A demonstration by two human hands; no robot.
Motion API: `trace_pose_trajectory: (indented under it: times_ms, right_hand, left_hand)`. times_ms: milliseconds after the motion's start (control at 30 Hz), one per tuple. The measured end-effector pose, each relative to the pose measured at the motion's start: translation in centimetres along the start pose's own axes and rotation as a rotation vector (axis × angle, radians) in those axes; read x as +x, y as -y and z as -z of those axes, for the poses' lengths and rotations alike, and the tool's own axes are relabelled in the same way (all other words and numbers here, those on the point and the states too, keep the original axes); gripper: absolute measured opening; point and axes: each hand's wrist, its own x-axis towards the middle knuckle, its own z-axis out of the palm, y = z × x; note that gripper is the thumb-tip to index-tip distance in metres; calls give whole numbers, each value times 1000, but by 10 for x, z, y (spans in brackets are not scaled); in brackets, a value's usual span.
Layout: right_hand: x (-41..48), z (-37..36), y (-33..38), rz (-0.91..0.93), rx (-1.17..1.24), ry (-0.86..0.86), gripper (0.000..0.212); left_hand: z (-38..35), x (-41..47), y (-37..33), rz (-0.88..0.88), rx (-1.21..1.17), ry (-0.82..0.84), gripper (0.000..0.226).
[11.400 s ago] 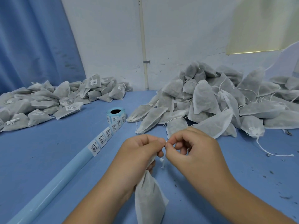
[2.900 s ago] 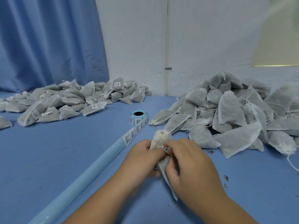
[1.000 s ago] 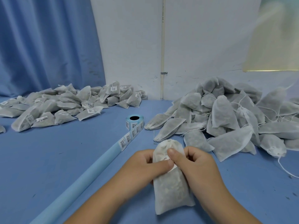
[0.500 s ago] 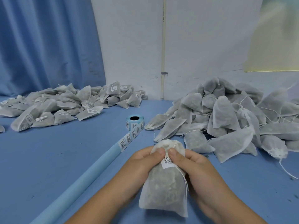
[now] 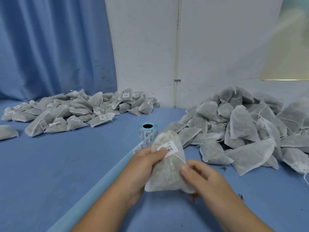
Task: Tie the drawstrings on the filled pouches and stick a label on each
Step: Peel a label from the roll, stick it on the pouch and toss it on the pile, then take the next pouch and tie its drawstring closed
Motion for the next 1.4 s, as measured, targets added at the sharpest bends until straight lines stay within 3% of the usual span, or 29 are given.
trace_pose_trajectory:
  times_ms: [100, 233, 333, 433, 633, 733, 933, 1267, 1400]
  right_hand:
    - [5, -10, -3, -9, -21, 26, 34]
    - [20, -21, -1, -64, 116, 27, 37]
    - [36, -29, 11, -83, 202, 28, 11]
    - [56, -38, 23, -85, 311, 21, 22]
    - [132, -103, 64, -122, 628, 26, 7]
    - [169, -127, 90, -88, 586, 51, 10]
    - [167, -112, 61, -171, 347, 89, 9]
    - [67, -12, 7, -156, 402, -38, 13]
    - [38, 31, -5, -178, 399, -145, 13]
  left_hand:
    - [5, 5, -3, -12, -47, -86, 18]
    - [14, 13, -1, -44, -45, -142, 21]
    - [24, 21, -2, -35, -114, -166, 28]
    - [36, 28, -8, -12, -320, -179, 36]
    - [64, 33, -22, -33, -479, -508, 28]
    - [75, 31, -23, -26, -477, -600, 27]
    - [71, 32, -26, -39, -409, -464, 28]
    - [40, 30, -9, -94, -40, -229, 17]
    - [17, 25, 6, -126, 132, -181, 31]
